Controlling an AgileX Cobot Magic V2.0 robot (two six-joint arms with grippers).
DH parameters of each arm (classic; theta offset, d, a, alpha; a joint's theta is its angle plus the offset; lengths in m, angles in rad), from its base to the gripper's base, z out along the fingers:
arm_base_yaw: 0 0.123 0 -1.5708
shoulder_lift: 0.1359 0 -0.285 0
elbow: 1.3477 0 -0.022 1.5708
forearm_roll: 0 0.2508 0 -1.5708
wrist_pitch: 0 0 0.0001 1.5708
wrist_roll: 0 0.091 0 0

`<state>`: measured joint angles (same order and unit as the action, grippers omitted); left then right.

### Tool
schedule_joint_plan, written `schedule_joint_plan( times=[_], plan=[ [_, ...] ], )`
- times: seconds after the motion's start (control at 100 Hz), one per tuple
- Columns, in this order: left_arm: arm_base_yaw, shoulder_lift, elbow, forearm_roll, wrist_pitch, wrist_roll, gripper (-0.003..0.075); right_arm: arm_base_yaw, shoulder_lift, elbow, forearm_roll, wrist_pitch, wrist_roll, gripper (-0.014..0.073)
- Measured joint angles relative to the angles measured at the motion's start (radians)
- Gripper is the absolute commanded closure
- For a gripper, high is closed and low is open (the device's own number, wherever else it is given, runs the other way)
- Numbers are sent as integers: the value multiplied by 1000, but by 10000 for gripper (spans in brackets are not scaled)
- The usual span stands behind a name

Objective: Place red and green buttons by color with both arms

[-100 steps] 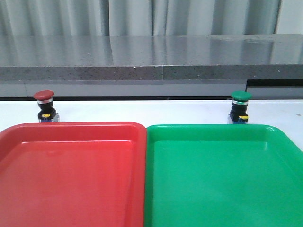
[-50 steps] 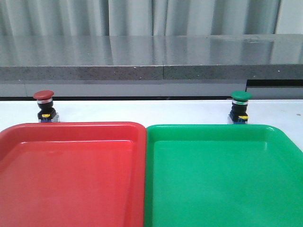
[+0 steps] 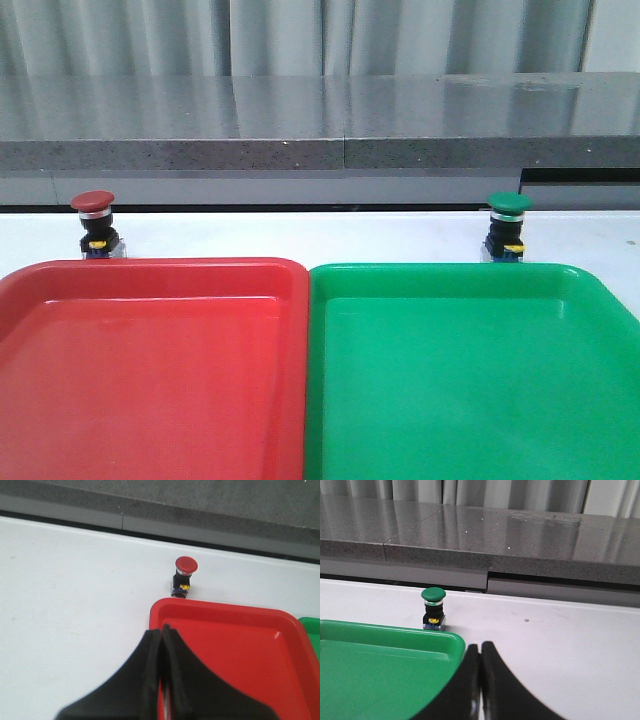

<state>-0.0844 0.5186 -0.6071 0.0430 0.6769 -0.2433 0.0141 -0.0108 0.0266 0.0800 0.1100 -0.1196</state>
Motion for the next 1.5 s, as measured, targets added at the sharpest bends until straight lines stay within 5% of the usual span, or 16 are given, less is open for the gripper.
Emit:
schedule_joint_plan(
  times=[0.4,0.5,0.65,0.73,1.11,1.5],
  plan=[
    [0,102,-21,-4,27,34,706,0,0,0,0,0,0,660],
    [0,102,-21,-14,34,99,551,0,0,0,0,0,0,660],
    [0,102,-21,-29,48,126,127,0,0,0,0,0,0,660],
    [0,102,-21,-31,49,130,-4,0,0,0,0,0,0,660],
    [0,113,-26,-80,6,134,138,0,0,0,0,0,0,660],
    [-68,437,-245,-132,-23,160,146,0,0,0,0,2,0,660]
  ],
)
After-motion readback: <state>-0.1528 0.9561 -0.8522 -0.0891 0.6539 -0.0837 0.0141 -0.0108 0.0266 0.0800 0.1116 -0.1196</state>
